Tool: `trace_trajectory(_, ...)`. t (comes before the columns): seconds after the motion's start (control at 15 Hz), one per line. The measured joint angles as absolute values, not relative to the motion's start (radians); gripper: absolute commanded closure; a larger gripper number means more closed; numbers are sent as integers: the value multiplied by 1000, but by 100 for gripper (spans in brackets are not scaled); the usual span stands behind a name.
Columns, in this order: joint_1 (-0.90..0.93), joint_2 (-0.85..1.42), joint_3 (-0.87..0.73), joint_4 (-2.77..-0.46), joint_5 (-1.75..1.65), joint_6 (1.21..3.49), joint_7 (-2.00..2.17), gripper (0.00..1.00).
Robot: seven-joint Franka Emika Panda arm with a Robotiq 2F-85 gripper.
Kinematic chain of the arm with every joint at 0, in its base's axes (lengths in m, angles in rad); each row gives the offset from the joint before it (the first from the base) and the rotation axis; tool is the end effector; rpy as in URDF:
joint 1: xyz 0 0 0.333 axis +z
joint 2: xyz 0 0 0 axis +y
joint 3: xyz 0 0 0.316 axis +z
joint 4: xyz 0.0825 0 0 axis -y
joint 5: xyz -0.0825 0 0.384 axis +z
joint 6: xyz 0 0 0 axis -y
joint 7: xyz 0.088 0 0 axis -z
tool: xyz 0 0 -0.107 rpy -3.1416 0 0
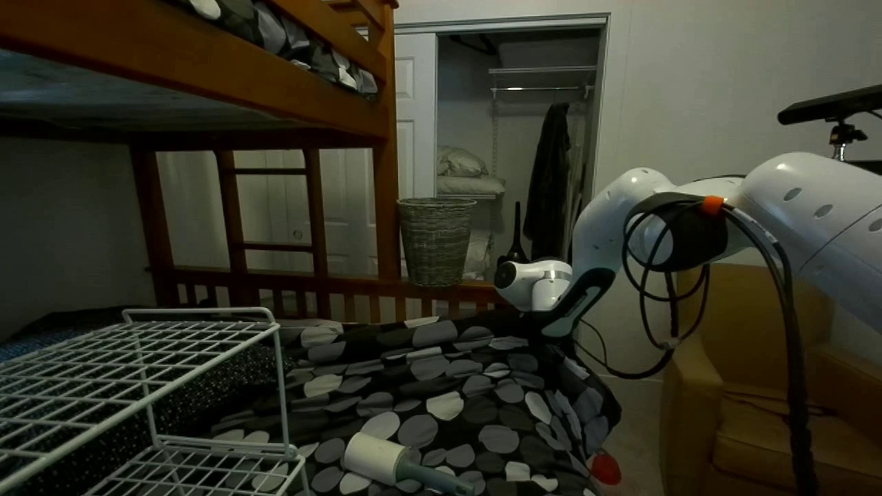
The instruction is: Pull on the blanket
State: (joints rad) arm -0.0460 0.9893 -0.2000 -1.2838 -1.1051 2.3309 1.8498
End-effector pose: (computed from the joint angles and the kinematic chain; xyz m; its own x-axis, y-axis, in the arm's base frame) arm 0.7415 -0.1606 0.1698 0.2627 -0.5203 0.8126 -0.9438 -0.3136 0.1044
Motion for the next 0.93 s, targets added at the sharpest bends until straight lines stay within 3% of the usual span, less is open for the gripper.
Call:
trace_trajectory(0.33, -50, 1105, -214, -1131, -1076, 2332, 1884, 98)
trace_trajectory(0.8, -117, 1210, -222, -998, -1052, 2546, 1718, 98)
trace_trajectory(0.87, -126, 1222, -222, -980, -1033, 2567, 1683, 69)
trace_trajectory(0.93, -134, 1232, -222, -962, -1011, 2579, 1650, 67)
